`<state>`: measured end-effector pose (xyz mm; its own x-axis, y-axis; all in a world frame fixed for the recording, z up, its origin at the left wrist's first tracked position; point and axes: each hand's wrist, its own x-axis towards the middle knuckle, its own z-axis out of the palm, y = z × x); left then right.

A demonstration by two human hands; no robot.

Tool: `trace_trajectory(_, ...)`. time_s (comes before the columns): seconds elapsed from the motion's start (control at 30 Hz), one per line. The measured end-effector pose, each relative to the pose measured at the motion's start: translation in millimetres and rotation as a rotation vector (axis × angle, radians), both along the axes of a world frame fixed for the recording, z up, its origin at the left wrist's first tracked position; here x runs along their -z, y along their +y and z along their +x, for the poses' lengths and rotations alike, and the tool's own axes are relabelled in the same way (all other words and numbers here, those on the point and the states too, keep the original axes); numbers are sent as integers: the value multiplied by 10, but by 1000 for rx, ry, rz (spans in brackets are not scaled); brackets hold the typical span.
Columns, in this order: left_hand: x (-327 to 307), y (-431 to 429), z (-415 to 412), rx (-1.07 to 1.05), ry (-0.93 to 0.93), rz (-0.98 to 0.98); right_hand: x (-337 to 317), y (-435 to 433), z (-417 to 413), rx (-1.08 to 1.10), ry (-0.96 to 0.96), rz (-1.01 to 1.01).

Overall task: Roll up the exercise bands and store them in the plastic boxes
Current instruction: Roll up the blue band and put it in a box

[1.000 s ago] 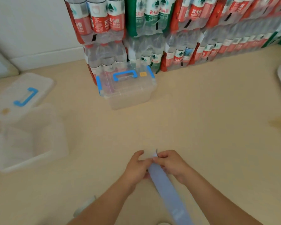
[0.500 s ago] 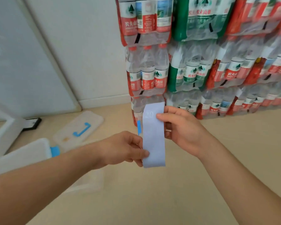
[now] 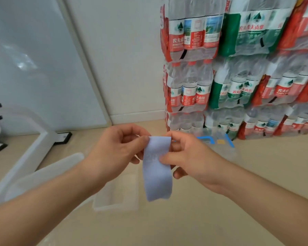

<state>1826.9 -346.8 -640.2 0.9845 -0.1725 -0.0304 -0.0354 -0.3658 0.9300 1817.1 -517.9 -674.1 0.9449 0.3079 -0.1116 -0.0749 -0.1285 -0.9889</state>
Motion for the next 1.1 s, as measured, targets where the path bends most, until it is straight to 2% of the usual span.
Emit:
trace_trajectory(0.17, 20, 146, -10, -22, -70, -145, -163, 71, 63, -20, -46, -91)
trace_trajectory(0.3, 63, 208, -35, -2, -38, -241, -113, 124, 29, 115, -78, 104)
trace_trajectory(0.43, 179, 264, -12, -25, 39, -323, -22, 220, 39, 240, -86, 163)
trace_trajectory(0.63, 207, 306, 13, 13, -28, -288, -47, 294, -13, 238, -118, 84)
trace_trajectory(0.83, 245, 276, 15, 31, -81, -234, -63, 263, -21, 198, -24, 56)
trace_trajectory(1.0, 236, 318, 21, 59, 63, -321, -52, 299, -17, 223, -27, 90)
trace_trajectory(1.1, 234, 333, 20, 53, 107, -373, -58, 306, -6, 210, 38, 134)
